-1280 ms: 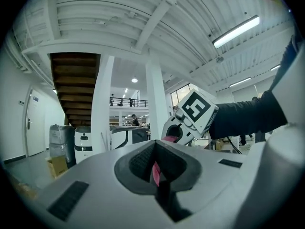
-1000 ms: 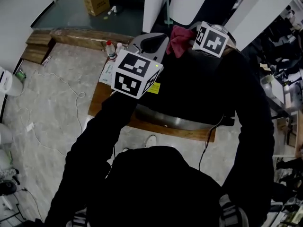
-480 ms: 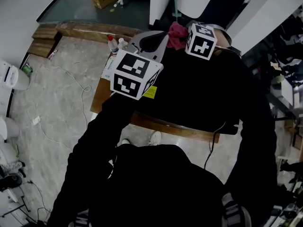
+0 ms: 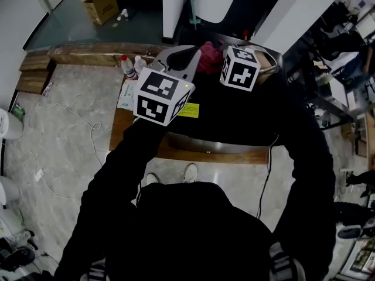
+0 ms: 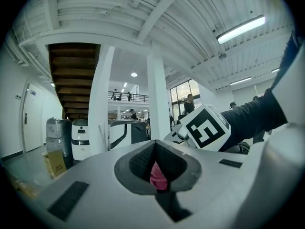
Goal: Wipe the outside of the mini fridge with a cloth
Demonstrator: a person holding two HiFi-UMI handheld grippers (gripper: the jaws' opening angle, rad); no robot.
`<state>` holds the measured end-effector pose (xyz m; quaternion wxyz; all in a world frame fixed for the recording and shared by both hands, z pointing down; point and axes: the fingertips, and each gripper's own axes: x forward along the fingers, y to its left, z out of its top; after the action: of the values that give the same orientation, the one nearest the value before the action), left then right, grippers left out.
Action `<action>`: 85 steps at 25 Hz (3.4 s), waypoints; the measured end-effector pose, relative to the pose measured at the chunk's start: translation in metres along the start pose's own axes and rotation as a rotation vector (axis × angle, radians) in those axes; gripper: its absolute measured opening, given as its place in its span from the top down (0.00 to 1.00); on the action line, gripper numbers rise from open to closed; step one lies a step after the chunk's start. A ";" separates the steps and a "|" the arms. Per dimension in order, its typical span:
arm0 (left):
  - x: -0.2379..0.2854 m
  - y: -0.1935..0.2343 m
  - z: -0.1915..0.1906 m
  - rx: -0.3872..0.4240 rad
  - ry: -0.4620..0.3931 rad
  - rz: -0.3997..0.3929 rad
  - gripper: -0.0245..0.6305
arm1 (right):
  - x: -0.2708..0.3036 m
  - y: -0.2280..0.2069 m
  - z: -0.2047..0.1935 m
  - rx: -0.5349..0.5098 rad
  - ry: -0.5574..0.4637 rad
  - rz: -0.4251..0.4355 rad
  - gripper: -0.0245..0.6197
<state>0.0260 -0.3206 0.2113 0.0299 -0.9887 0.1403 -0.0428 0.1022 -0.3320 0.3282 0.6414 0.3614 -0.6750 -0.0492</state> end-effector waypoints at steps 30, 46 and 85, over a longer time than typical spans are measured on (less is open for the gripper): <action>-0.130 -0.051 -0.025 -0.029 -0.022 -0.304 0.96 | -0.093 0.169 0.092 0.238 0.120 0.037 0.91; -0.275 -0.041 0.039 0.129 -0.308 -0.049 0.95 | -0.256 0.175 0.184 0.569 -0.668 -0.671 0.90; -0.139 0.147 -0.083 0.045 -0.191 -0.569 0.96 | -0.002 0.092 0.218 2.129 -1.340 -1.008 0.90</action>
<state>-0.1555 -0.4265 0.2726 0.0519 -0.9870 -0.1468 0.0404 -0.1337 -0.3504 0.3376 -0.4837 0.7911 -0.3609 0.0999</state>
